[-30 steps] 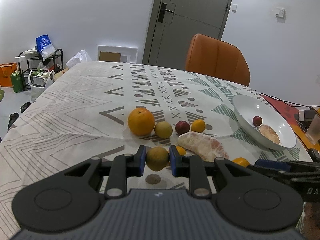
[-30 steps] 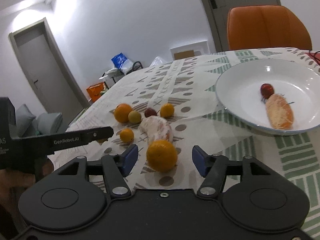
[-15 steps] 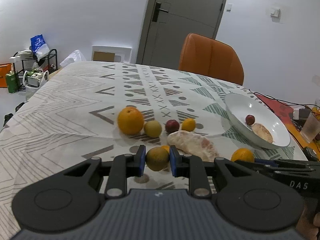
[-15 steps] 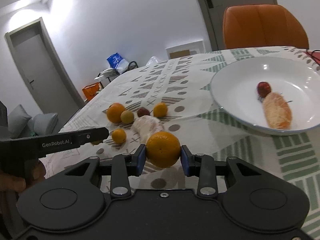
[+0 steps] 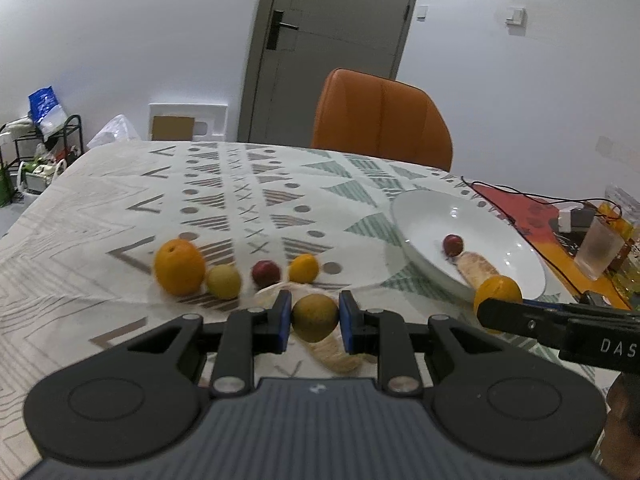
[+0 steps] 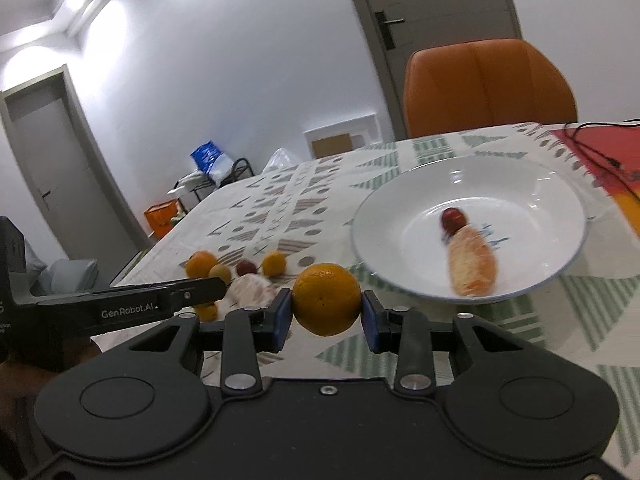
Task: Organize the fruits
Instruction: 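Carry the orange with the right gripper while the left gripper carries the yellow-green fruit into the plate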
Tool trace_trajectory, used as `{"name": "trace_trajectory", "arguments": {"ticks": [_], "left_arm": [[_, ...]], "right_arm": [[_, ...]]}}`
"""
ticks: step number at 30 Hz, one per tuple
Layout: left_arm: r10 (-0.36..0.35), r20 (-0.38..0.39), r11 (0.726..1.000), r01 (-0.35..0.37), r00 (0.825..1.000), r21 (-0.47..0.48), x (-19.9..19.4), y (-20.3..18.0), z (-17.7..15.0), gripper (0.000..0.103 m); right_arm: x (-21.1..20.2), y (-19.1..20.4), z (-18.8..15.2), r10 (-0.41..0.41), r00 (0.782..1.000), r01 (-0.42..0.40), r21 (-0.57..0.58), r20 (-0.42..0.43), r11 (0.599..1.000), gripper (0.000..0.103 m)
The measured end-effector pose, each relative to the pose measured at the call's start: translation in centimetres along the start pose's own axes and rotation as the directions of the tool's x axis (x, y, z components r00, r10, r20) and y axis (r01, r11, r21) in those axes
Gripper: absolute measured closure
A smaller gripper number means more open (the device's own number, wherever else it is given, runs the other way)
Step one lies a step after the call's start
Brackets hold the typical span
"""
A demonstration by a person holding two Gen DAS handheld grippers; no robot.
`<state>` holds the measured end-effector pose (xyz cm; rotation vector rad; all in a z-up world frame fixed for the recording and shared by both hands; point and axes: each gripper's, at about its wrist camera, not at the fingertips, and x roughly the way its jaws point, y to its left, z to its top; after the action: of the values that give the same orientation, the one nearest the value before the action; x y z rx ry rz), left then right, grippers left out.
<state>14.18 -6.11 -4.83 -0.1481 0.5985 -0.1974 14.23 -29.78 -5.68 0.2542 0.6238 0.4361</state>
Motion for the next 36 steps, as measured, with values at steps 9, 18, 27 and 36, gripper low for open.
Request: {"name": "trace_trajectory", "arguments": {"ticks": [9,18,27,36], "left_arm": [[-0.03,0.014,0.999,0.03,0.999,0.032,1.0,-2.3,1.0,0.08],[-0.057,0.023,0.997,0.056,0.998,0.059,2.3,-5.1,1.9,0.08],[-0.083,0.002,0.993,0.083,0.997,0.088,4.3,-7.4,2.2,0.08],[-0.079,-0.015,0.991,0.08,0.997,0.109,6.1,-9.2,2.5,0.08]], "right_arm": [[-1.3,-2.3,0.5,-0.057,0.998,0.056,0.028,0.041,0.998,0.069],[-1.8,-4.3,0.7,-0.111,0.991,0.108,0.046,0.068,0.993,0.068],[-1.8,-6.2,0.8,-0.158,0.984,0.153,0.065,0.082,0.986,0.068],[-1.2,-7.0,1.5,-0.178,0.979,0.173,0.06,0.102,0.983,0.068]]}}
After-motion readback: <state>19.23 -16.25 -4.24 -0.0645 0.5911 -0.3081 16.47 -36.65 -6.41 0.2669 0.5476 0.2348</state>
